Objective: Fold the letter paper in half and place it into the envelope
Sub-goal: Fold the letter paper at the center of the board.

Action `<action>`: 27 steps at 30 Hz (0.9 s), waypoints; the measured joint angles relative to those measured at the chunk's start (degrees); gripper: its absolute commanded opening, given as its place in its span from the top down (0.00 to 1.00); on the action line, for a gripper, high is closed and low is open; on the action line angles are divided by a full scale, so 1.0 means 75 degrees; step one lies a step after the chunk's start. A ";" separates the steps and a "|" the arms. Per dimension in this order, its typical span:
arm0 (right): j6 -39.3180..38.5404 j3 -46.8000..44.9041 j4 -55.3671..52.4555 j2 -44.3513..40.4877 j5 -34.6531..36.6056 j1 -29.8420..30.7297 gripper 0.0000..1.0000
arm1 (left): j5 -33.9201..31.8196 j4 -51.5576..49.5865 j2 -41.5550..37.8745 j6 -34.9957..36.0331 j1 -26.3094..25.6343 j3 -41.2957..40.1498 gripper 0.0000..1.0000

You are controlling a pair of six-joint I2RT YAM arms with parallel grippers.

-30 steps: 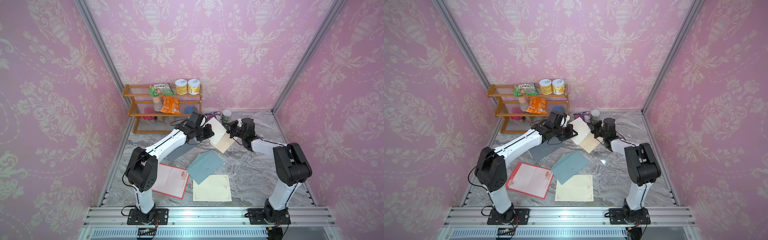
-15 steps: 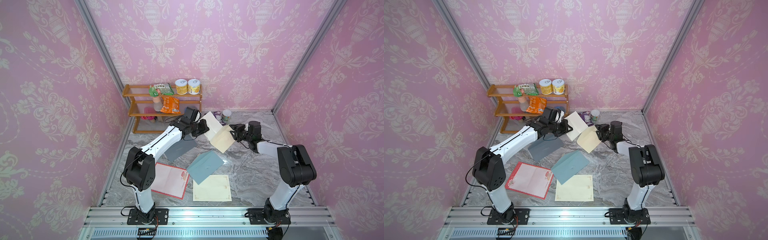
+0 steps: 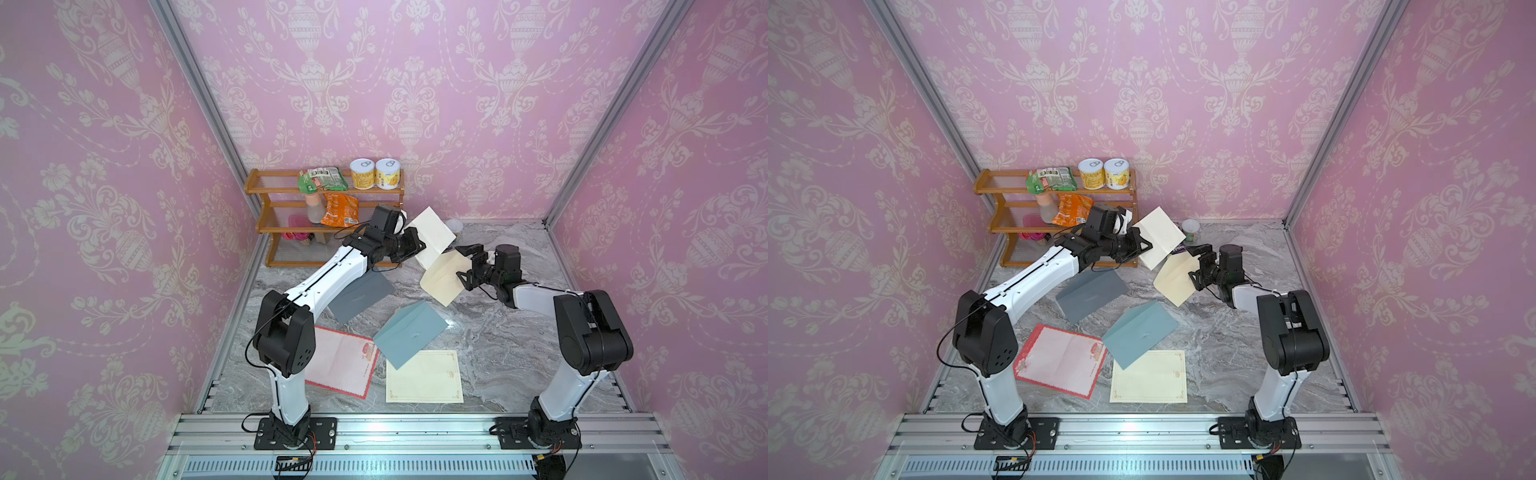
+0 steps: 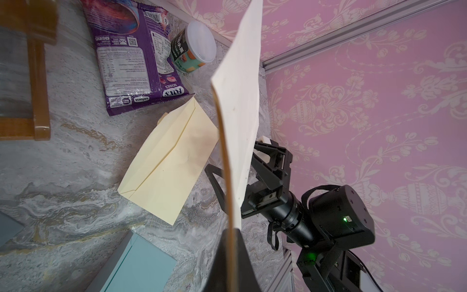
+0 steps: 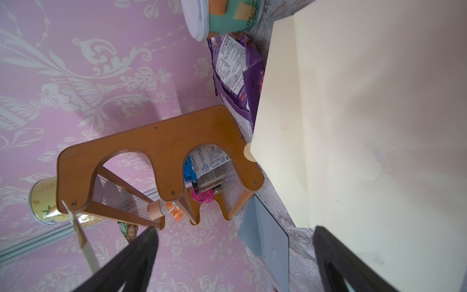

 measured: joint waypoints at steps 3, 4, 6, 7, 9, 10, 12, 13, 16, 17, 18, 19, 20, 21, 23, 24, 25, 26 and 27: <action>0.0224 0.0009 0.0233 0.0105 -0.0102 0.0122 0.00 | 0.0026 0.0079 0.0210 -0.0076 0.0000 0.0015 1.00; 0.0315 0.0009 0.0315 0.0137 -0.0114 0.0149 0.00 | 0.0029 0.0085 0.0271 -0.0099 0.0000 0.0044 1.00; 0.0513 0.0012 0.0539 0.0201 -0.0163 0.0213 0.00 | 0.0038 0.0108 0.0411 -0.0134 0.0000 0.0128 1.00; 0.0621 0.0012 0.0650 0.0227 -0.0172 0.0236 0.00 | 0.0061 0.0140 0.0449 -0.0160 -0.0003 0.0146 1.00; 0.0880 0.0012 0.0886 0.0245 -0.0178 0.0271 0.00 | 0.0087 0.0172 0.0481 -0.0213 0.0000 0.0166 1.00; 0.0962 0.0012 0.0976 0.0245 -0.0198 0.0271 0.00 | 0.0093 0.0195 0.0484 -0.0227 0.0000 0.0169 1.00; 0.1142 0.0038 0.1163 0.0245 -0.0248 0.0271 0.00 | 0.0111 0.0213 0.0487 -0.0271 0.0000 0.0219 1.00; 0.1201 0.0047 0.1236 0.0245 -0.0268 0.0271 0.00 | 0.0111 0.0227 0.0495 -0.0274 0.0000 0.0248 1.00; 0.1396 0.0079 0.1402 0.0245 -0.0312 0.0271 0.00 | 0.0114 0.0259 0.0565 -0.0277 0.0000 0.0370 1.00; 0.1475 0.0082 0.1463 0.0245 -0.0315 0.0271 0.00 | 0.0114 0.0262 0.0606 -0.0277 0.0000 0.0423 1.00; 0.1539 0.0082 0.1510 0.0245 -0.0321 0.0271 0.00 | 0.0114 0.0262 0.0641 -0.0277 0.0000 0.0458 1.00; 0.1620 0.0082 0.1582 0.0245 -0.0335 0.0271 0.00 | 0.0114 0.0262 0.0697 -0.0277 0.0000 0.0495 1.00; 0.1719 0.0082 0.1661 0.0245 -0.0335 0.0271 0.00 | 0.0114 0.0262 0.0761 -0.0277 -0.0003 0.0548 1.00; 0.1772 0.0082 0.1731 0.0245 -0.0335 0.0277 0.00 | 0.0114 0.0259 0.0822 -0.0277 0.0000 0.0592 1.00; 0.1941 0.0082 0.1868 0.0245 -0.0344 0.0294 0.00 | 0.0114 0.0256 0.0991 -0.0280 0.0000 0.0720 1.00; 0.1985 0.0082 0.1909 0.0245 -0.0350 0.0306 0.00 | 0.0114 0.0259 0.1067 -0.0283 0.0000 0.0769 1.00; 0.2046 0.0082 0.1955 0.0245 -0.0367 0.0315 0.00 | 0.0114 0.0256 0.1139 -0.0294 0.0000 0.0831 1.00; 0.2119 0.0082 0.2008 0.0242 -0.0373 0.0321 0.00 | 0.0114 0.0254 0.1227 -0.0300 0.0000 0.0903 1.00; 0.2159 0.0082 0.2052 0.0242 -0.0385 0.0323 0.00 | 0.0114 0.0254 0.1294 -0.0303 0.0000 0.0968 1.00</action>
